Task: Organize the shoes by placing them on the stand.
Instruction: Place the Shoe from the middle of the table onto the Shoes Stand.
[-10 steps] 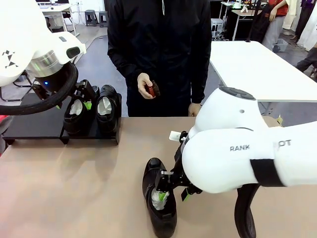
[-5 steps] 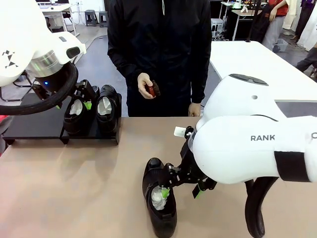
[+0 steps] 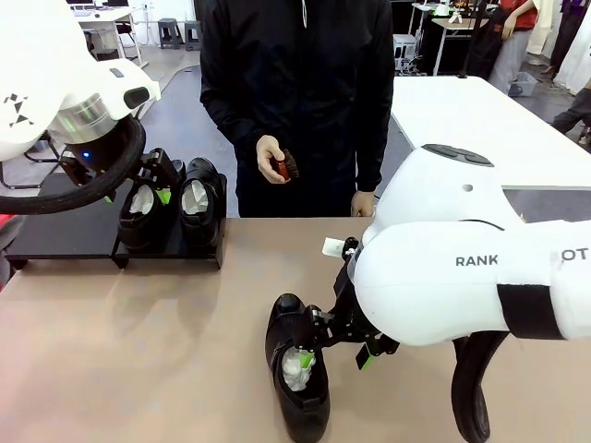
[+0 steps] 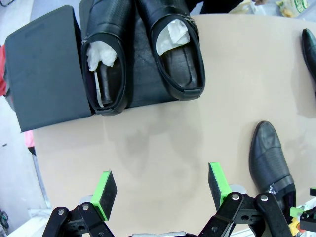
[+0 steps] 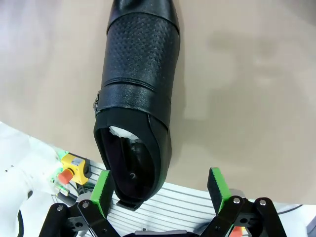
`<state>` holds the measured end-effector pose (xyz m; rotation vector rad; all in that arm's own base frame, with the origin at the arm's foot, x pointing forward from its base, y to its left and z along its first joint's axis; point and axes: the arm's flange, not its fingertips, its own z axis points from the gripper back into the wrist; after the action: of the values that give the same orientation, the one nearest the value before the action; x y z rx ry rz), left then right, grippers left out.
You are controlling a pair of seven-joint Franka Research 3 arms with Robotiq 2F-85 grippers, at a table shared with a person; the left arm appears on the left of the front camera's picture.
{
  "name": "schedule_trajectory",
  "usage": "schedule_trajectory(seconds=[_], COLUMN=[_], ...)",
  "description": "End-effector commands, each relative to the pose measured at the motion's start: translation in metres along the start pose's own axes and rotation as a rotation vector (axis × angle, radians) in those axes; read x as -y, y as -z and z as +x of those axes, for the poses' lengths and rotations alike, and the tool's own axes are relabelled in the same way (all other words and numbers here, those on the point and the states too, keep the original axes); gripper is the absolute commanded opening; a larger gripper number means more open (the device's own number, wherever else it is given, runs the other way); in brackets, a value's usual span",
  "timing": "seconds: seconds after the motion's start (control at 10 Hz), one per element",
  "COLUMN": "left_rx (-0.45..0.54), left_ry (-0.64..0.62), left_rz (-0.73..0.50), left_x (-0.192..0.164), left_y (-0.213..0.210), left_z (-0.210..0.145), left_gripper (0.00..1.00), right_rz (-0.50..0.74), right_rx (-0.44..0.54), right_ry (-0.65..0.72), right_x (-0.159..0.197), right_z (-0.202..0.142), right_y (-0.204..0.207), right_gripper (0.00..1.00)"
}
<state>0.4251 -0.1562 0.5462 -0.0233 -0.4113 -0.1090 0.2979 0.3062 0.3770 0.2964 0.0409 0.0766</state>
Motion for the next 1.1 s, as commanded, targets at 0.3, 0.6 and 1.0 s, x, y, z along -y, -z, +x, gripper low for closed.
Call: schedule_trajectory(seconds=[0.3, 0.6, 1.0], left_rx=[0.0, -0.094, -0.179], left_ry=[0.0, -0.041, -0.084], left_rz=[0.0, -0.011, -0.011], left_x=[0.0, 0.082, 0.113], left_y=[0.0, 0.022, 0.03], left_z=[0.0, -0.073, -0.102], left_gripper=[0.96, 0.96, 0.96], right_rz=[-0.112, -0.188, -0.184], right_rx=[0.16, 0.266, 0.283], right_ry=[0.005, 0.121, 0.166], right_x=[0.066, 0.117, 0.138], right_z=[0.01, 0.025, 0.033], right_y=[-0.063, -0.109, -0.128], right_gripper=[1.0, 1.0, 1.0])
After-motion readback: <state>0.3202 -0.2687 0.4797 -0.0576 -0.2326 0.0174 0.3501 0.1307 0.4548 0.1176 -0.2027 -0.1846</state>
